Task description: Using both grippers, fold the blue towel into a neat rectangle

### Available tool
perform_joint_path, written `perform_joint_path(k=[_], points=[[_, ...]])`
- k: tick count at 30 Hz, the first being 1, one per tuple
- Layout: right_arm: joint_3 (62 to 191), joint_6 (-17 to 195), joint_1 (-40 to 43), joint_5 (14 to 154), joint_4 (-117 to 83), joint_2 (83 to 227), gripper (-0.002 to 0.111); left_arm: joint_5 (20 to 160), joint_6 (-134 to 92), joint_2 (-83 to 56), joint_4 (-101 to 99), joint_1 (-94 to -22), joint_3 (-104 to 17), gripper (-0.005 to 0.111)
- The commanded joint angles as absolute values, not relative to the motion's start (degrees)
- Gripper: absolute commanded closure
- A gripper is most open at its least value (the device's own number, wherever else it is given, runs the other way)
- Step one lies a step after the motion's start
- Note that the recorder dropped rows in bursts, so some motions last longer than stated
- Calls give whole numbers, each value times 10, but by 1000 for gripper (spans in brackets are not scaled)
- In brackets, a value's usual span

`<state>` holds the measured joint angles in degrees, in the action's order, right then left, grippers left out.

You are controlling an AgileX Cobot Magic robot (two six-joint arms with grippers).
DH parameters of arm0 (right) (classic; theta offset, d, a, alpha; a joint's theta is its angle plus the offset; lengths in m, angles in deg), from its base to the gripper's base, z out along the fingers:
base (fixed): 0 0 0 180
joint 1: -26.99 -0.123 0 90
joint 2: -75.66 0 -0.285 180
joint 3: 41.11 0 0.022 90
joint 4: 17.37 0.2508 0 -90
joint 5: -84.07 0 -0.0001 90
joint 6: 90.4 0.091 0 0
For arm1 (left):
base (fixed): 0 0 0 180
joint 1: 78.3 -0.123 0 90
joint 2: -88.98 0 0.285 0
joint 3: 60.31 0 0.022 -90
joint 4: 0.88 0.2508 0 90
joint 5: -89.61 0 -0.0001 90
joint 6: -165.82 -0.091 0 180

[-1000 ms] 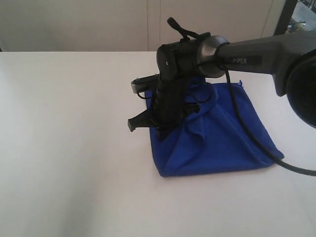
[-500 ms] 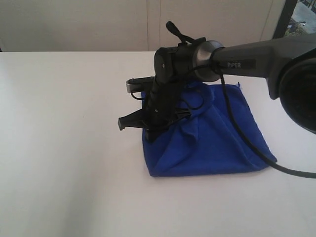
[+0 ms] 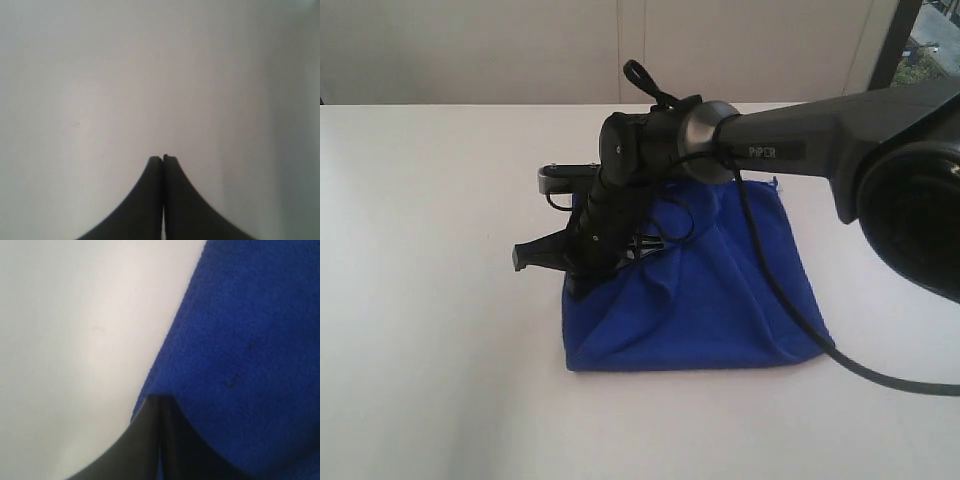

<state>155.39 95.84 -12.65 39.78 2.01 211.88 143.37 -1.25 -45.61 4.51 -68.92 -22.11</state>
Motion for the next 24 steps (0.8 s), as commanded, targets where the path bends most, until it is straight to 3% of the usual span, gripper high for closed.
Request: perform_joint_path(k=[1, 11, 17, 24], points=[[1549, 958, -136, 403, 37, 2132, 108, 1441, -11, -460, 43, -690, -218, 107], [1564, 961, -119, 404, 34, 2093, 108, 1441, -11, -460, 43, -690, -218, 107], [1560, 960, -49, 326, 3, 1995, 108, 1441, -11, -460, 43, -690, -218, 107], [1476, 957, 22, 343, -14, 1927, 108, 1441, -11, -460, 43, -690, -218, 107]])
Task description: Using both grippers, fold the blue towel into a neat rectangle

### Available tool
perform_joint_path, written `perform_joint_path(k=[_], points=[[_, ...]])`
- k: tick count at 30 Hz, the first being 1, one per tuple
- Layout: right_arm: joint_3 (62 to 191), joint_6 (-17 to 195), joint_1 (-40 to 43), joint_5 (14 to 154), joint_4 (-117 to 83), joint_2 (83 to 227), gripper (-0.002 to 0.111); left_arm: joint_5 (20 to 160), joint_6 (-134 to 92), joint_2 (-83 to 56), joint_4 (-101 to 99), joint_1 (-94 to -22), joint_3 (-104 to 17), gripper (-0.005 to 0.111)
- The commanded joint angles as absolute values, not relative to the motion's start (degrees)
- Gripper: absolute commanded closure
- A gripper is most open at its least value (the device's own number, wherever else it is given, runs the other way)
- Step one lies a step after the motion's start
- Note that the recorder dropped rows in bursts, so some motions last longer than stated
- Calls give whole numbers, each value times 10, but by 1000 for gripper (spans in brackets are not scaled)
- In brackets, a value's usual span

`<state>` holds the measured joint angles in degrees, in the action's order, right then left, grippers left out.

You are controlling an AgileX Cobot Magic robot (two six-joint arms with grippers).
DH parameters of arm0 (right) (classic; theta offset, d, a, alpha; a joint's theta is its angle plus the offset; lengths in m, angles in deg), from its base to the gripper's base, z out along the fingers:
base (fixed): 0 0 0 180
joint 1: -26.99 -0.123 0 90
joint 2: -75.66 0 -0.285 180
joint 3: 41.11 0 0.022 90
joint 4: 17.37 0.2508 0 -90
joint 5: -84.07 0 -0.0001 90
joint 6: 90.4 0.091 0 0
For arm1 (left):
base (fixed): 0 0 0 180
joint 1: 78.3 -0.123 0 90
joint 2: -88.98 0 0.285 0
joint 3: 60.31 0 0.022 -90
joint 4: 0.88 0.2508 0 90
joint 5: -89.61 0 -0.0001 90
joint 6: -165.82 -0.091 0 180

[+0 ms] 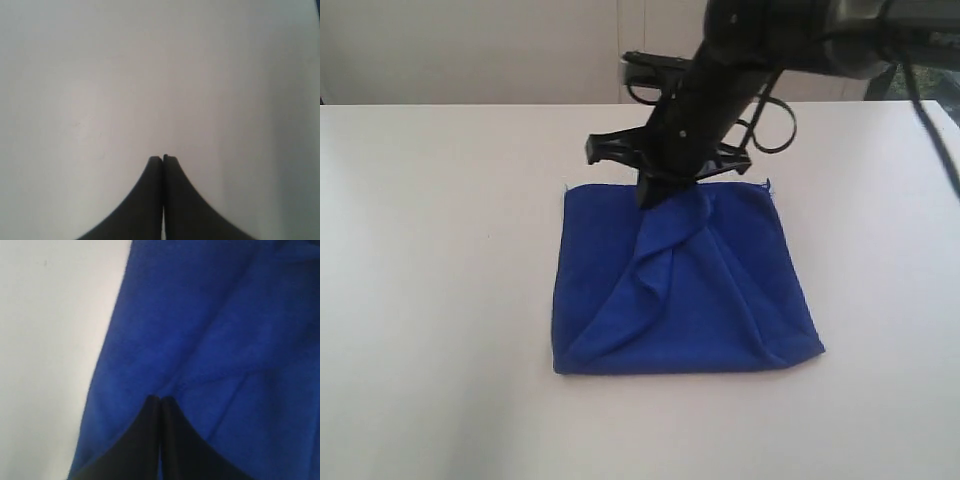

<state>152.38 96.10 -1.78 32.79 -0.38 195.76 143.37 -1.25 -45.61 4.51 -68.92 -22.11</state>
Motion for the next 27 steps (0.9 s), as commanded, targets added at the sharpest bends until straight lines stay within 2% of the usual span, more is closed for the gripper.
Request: perform_joint_path(k=[1, 8, 13, 20, 27], points=[[1462, 954, 33, 356, -15, 1922, 108, 1441, -11, -460, 43, -690, -218, 107], [1421, 922, 93, 425, -15, 1929, 108, 1441, -11, -460, 43, -690, -218, 107], [1416, 905, 133, 542, -16, 1954, 108, 1441, -11, -460, 43, -690, -218, 107], [1416, 846, 134, 656, -7, 2022, 108, 1441, -11, -460, 43, -690, -218, 107], [1443, 833, 121, 650, 7, 2070, 108, 1441, -11, -460, 43, -690, -218, 107]])
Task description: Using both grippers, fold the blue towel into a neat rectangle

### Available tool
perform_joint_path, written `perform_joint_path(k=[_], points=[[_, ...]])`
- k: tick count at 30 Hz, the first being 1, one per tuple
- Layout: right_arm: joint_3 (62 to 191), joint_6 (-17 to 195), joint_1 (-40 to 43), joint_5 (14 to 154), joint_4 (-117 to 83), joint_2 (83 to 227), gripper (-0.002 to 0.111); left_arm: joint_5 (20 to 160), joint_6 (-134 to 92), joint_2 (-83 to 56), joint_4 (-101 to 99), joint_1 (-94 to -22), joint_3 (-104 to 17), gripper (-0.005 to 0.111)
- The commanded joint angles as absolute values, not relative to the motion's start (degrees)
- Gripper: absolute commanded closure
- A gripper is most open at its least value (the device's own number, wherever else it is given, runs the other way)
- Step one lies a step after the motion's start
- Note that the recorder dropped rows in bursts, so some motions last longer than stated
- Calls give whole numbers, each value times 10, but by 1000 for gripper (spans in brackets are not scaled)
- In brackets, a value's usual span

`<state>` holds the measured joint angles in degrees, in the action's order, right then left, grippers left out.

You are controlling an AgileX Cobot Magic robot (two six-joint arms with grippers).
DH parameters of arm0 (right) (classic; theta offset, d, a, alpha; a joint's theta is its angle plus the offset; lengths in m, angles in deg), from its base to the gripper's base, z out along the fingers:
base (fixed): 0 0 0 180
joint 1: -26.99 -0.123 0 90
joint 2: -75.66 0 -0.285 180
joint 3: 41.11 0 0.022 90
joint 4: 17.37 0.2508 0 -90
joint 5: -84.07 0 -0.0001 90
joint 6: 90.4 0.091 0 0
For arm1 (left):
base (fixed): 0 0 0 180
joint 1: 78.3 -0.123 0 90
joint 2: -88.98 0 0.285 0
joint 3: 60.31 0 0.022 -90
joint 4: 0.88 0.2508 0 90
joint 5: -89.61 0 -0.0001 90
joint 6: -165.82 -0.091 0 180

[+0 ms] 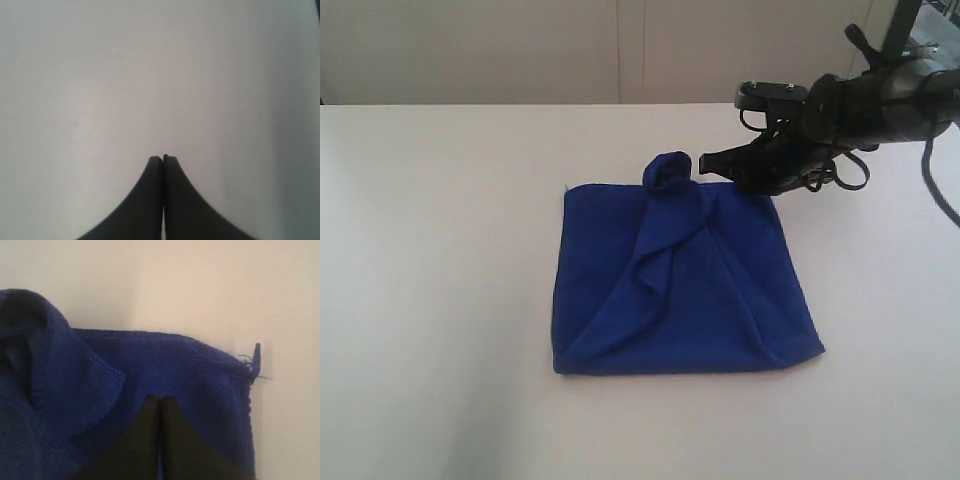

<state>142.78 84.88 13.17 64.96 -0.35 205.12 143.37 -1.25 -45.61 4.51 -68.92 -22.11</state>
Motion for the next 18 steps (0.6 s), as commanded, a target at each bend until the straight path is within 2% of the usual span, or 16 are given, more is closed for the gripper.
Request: perform_joint_path(k=[1, 10, 18], points=[[1446, 832, 120, 644, 14, 2075, 108, 1441, -11, -460, 43, -690, -218, 107], [1473, 729, 94, 540, 150, 2062, 108, 1441, -11, -460, 43, -690, -218, 107], [1484, 711, 93, 458, 164, 2025, 108, 1441, -11, -460, 43, -690, -218, 107]])
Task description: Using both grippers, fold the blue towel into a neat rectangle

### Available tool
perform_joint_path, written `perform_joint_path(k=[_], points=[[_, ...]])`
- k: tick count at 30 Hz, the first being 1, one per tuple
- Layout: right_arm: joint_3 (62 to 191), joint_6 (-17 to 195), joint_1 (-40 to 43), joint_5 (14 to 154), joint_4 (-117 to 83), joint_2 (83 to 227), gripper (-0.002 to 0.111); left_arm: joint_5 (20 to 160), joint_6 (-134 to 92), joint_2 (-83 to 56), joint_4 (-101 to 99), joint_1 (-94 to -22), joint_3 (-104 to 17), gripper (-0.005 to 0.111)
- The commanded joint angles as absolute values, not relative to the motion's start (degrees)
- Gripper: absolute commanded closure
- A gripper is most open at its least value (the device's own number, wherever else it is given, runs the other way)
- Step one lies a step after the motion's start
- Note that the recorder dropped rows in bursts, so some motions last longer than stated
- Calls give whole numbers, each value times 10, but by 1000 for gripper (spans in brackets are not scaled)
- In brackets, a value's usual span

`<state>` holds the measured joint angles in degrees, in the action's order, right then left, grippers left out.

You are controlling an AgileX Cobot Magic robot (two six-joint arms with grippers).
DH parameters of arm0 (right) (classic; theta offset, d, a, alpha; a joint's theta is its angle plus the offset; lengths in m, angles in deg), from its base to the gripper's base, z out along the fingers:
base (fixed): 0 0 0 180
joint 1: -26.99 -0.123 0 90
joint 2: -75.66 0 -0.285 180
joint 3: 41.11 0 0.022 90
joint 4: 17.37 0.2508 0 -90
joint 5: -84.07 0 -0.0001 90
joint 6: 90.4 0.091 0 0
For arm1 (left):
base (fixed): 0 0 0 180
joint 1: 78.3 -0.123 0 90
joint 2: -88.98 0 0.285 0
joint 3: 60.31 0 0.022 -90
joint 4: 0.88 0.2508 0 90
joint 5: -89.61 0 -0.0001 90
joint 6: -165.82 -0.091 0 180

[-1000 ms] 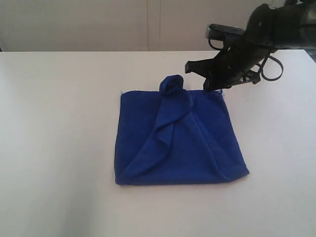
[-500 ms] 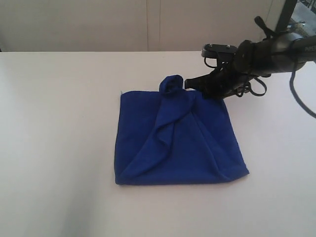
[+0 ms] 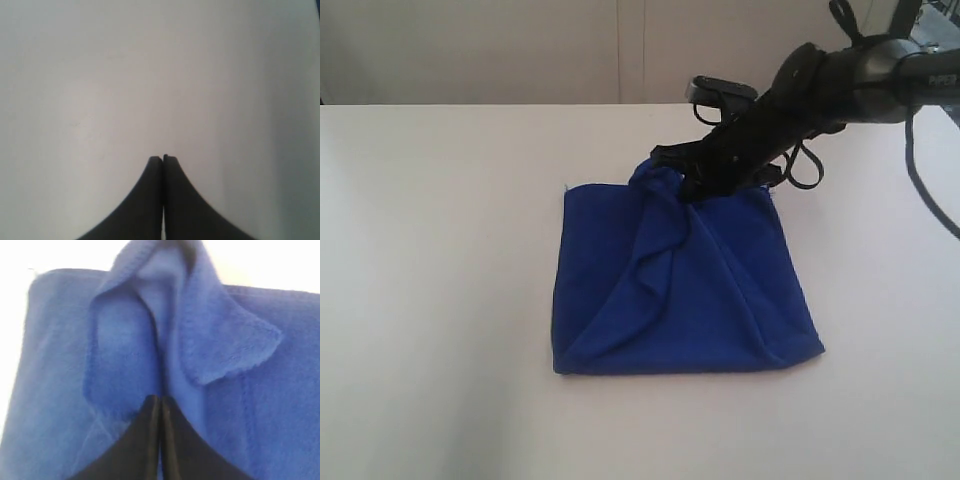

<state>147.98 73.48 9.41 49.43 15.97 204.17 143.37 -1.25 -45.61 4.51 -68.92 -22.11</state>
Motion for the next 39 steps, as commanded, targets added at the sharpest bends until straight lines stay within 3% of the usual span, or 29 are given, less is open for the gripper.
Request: perform_joint_path(k=[1, 8, 18, 23, 31, 39], points=[[1484, 703, 92, 453, 166, 2025, 108, 1441, -11, -460, 43, -690, -218, 107], [1485, 691, 101, 477, 166, 2022, 108, 1441, -11, -460, 43, -690, -218, 107], [1484, 696, 183, 499, 162, 2003, 108, 1441, -11, -460, 43, -690, -218, 107], [1484, 681, 172, 542, 176, 2046, 107, 1441, -11, -460, 43, -690, -218, 107], [1484, 687, 162, 570, 286, 2084, 73, 1440, -11, -460, 43, -690, -218, 107], [1485, 688, 139, 563, 330, 2093, 70, 1441, -11, -460, 43, -690, -218, 107]])
